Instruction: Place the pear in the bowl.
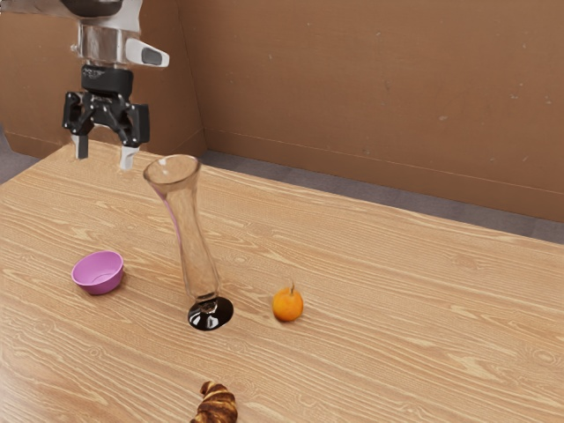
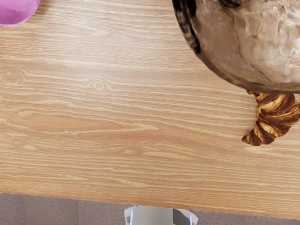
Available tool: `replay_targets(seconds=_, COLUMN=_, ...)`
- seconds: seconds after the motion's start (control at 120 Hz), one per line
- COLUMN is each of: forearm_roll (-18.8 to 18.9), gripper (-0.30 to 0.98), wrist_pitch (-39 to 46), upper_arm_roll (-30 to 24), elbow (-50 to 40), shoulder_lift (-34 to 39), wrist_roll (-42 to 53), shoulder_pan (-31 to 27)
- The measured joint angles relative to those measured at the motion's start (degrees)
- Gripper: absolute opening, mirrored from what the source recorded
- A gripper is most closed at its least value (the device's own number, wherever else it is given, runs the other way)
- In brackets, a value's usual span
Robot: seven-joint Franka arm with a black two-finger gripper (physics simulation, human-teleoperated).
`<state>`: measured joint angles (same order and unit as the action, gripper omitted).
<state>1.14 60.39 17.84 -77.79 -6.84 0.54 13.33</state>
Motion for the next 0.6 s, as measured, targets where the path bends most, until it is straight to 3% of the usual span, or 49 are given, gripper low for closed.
replay_targets(seconds=0.175, forearm_roll=-0.9, gripper=0.69, wrist_pitch=14.5, upper_arm_roll=1.4, elbow=-0.7, shoulder_lift=-0.1, wrist_roll=0.3, shoulder_pan=0.2)
replay_targets(seconds=0.433, forearm_roll=-0.8, gripper=0.69, wrist_pitch=22.2, upper_arm_roll=-1.0, elbow=-0.7, shoulder_lift=2.5, wrist_roll=-0.2, shoulder_pan=0.7)
replay_targets(seconds=0.55, forearm_roll=1.4, gripper=0.69, wrist_pitch=23.6, upper_arm_roll=-9.2, elbow=-1.8, shoulder_lift=7.4, wrist_roll=-2.1, shoulder_pan=-4.7)
replay_targets(seconds=0.6, forearm_roll=1.8, gripper=0.69, wrist_pitch=24.6, upper_arm_roll=-19.0, elbow=-3.6, shoulder_lift=8.8, wrist_roll=-3.2, shoulder_pan=-13.6)
